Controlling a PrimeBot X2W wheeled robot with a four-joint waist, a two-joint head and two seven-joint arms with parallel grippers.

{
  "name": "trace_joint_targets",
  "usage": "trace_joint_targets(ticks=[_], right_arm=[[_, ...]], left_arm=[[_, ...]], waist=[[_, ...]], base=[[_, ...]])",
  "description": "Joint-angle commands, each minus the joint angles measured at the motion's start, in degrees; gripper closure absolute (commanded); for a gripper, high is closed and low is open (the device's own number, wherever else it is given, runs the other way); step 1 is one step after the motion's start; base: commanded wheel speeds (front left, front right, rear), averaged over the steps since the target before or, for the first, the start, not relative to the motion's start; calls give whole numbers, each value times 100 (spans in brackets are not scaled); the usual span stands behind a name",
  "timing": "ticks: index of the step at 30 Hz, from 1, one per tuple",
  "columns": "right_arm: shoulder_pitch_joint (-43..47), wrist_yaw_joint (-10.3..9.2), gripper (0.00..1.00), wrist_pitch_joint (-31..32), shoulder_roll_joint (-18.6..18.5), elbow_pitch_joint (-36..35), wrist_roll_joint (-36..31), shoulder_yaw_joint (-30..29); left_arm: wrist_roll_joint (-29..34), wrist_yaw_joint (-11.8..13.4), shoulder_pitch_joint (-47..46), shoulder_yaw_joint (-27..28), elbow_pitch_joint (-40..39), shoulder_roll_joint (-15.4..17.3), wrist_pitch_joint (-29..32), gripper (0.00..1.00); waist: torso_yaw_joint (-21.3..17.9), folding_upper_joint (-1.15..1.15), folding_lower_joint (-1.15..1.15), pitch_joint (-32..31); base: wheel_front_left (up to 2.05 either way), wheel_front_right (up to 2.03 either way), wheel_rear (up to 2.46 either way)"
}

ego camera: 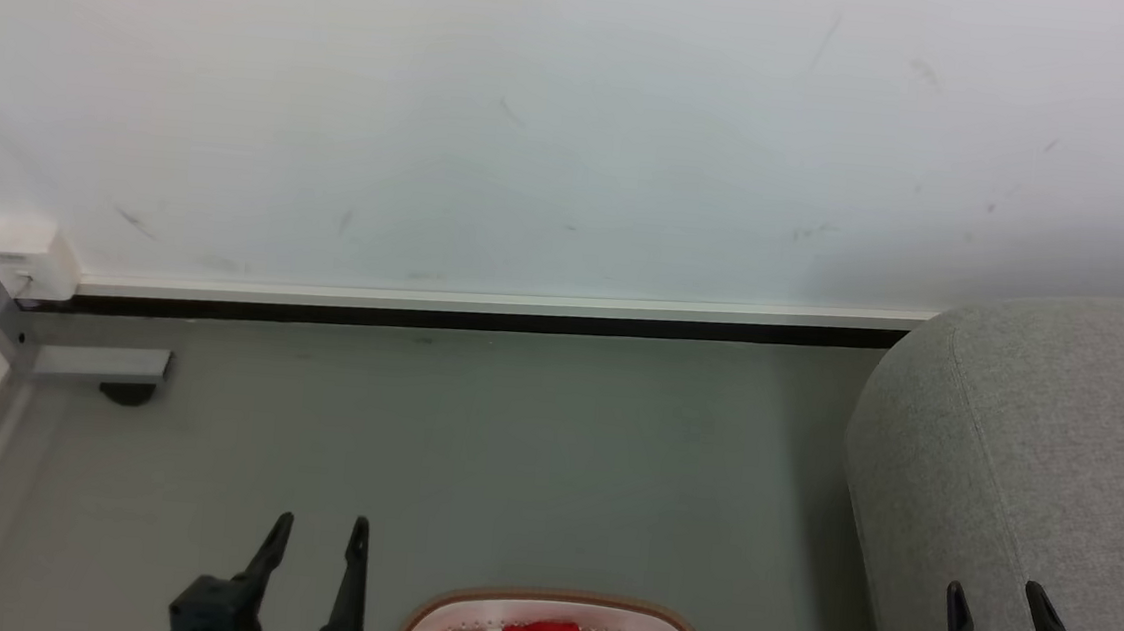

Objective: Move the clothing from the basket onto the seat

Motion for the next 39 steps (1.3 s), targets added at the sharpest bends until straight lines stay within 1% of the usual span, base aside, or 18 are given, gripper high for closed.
trace_joint_targets(ticks=[1, 15, 29, 33, 39], right_arm=[[53, -10, 0, -40, -8, 4, -134, -29], [64, -12, 0, -89, 109, 87, -632, -198], [36, -12, 0, -78, 107, 97, -545, -161], [-20, -12, 0, -78, 106, 88, -542, -128], [-172, -12, 0, -77, 105, 27, -513, -45]], left_arm=[[102, 4, 50, 14, 24, 30, -77, 0], [622, 4, 32, 26, 107, -18, -201, 0], [644, -37, 59, 82, 105, -39, -192, 0], [632, -83, 58, 46, 135, -44, -192, 0], [669, -179, -99, -64, 217, -47, -192, 0]], waist=[[-3, 0, 0, 0], [11, 0, 0, 13], [-50, 0, 0, 45], [-127, 0, 0, 93], [-374, 0, 0, 327]], base=[[0, 0, 0], [0, 0, 0], [0, 0, 0], [0, 0, 0], [0, 0, 0]])
